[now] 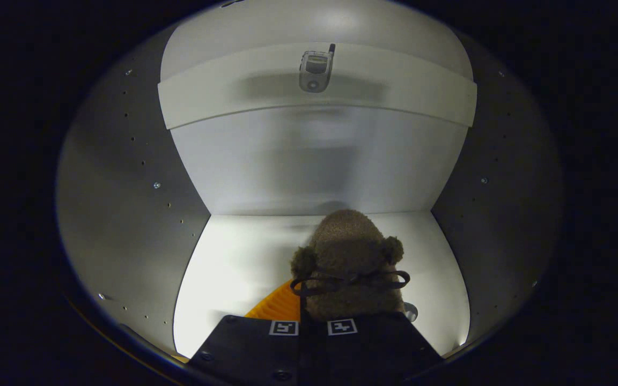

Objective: Open the shoe cabinet door, grab the shoes and put them into the shoe cabinet, then close the shoe cabinet door.

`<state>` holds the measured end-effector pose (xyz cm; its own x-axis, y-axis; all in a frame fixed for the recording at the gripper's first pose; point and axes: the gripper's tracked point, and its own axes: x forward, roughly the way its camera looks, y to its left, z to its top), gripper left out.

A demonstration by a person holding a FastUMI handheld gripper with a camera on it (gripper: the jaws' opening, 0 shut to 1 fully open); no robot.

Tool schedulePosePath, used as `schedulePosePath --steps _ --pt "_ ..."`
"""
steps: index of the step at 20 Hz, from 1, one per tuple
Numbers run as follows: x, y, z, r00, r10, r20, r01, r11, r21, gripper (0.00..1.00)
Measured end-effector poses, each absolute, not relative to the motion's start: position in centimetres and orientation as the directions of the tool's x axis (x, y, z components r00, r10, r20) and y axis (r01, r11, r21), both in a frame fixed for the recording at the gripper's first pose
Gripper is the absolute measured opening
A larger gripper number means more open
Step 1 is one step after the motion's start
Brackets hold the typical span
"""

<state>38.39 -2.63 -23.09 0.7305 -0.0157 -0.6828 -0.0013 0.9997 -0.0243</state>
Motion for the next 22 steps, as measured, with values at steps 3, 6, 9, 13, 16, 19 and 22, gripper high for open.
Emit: schedulePosePath --steps 3,6,9,13,16,19,22 --pt "38.2 -2.5 -23.5 0.726 -0.011 -0.688 -0.01 1.0 -0.027 0.05" --pt "37.5 -2.5 -23.2 0.725 -0.013 -0.689 -0.016 0.999 -0.036 0.13" --pt "37.0 -2.7 -23.0 0.728 -0.02 -0.685 -0.003 0.999 -0.032 0.18" --pt "36.2 -2.6 -22.0 0.747 -0.022 -0.665 -0.001 0.999 -0.033 0.35" --pt "34.6 -3.0 -20.6 0.761 -0.039 -0.648 0.025 0.999 -0.03 0.5" --pt "33.2 -2.7 -18.7 0.791 -0.034 -0.611 0.025 0.999 -0.025 0.49" --pt "31.2 -2.0 -15.4 0.84 -0.021 -0.543 0.015 1.0 -0.015 0.51"
